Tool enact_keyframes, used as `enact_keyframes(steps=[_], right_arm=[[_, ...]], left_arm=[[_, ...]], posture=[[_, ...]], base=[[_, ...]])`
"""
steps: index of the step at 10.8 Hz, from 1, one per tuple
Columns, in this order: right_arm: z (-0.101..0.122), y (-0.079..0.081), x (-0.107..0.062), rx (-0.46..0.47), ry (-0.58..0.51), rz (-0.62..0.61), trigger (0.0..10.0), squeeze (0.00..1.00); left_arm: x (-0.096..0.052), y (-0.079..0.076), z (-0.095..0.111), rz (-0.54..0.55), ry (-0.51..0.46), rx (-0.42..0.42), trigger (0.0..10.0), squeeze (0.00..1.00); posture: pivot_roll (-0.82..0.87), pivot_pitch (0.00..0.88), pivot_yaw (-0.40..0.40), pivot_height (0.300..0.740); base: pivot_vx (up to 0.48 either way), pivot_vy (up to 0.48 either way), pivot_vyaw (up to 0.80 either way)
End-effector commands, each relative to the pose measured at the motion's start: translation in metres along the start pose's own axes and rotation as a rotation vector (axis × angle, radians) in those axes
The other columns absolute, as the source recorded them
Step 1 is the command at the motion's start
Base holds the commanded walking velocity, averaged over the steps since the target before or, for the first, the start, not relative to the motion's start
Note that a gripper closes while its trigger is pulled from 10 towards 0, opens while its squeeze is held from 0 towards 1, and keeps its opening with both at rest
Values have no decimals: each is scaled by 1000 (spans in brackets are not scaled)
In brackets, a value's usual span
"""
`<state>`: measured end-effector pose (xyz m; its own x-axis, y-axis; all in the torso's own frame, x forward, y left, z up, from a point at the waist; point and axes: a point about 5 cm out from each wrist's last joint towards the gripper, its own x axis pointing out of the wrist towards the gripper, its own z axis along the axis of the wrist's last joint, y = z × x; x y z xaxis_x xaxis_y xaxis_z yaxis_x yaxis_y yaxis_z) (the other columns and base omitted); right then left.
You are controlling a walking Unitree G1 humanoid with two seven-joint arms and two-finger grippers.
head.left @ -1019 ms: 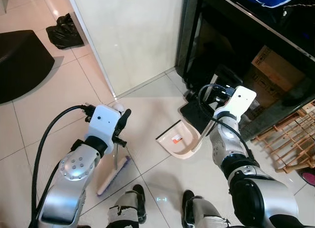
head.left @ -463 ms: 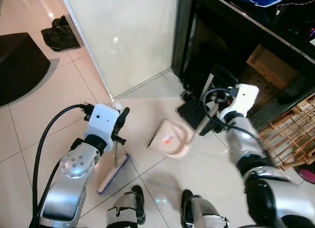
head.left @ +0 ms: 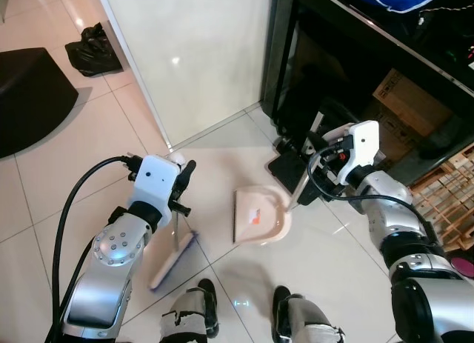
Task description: Sweep floor
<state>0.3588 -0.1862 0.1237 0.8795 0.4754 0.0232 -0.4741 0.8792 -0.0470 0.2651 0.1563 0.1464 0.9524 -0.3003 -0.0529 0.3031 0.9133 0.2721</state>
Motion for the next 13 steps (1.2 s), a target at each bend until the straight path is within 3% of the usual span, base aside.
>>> enact_keyframes(steps=[1,3,6,7,8,9,10,13], right_arm=[[-7,-1,-7,20,38,50,0,0],[-13,-8,-16,-17,90,64,0,0],[-19,0,-19,-71,107,90,0,0],[-29,1,-23,-89,152,64,10000,0],[-33,1,-26,-90,156,54,10000,0],[-34,1,-28,-96,152,47,10000,192],[-33,-3,-31,-100,137,30,10000,1000],[-30,-7,-32,-129,124,7,10000,1000]], left_arm=[[-1,0,0,-4,-7,2,10000,0],[1,-1,1,-10,-12,0,10000,0],[0,-3,1,-20,-12,4,10000,0],[0,-3,1,-21,-12,5,10000,0],[0,-3,1,-22,-13,5,10000,0],[0,-4,1,-23,-14,6,10000,0],[1,-3,2,-25,-17,7,10000,0],[3,-4,4,-26,-20,5,10000,0]], posture=[[45,236,7,740],[46,237,10,740],[48,244,13,740],[51,246,13,740],[53,245,14,740],[53,244,15,740],[53,245,16,740],[54,244,18,740]], base=[[0,0,0],[0,0,0],[0,0,0],[0,0,0],[0,0,0],[0,0,0],[0,0,0],[0,0,0]])
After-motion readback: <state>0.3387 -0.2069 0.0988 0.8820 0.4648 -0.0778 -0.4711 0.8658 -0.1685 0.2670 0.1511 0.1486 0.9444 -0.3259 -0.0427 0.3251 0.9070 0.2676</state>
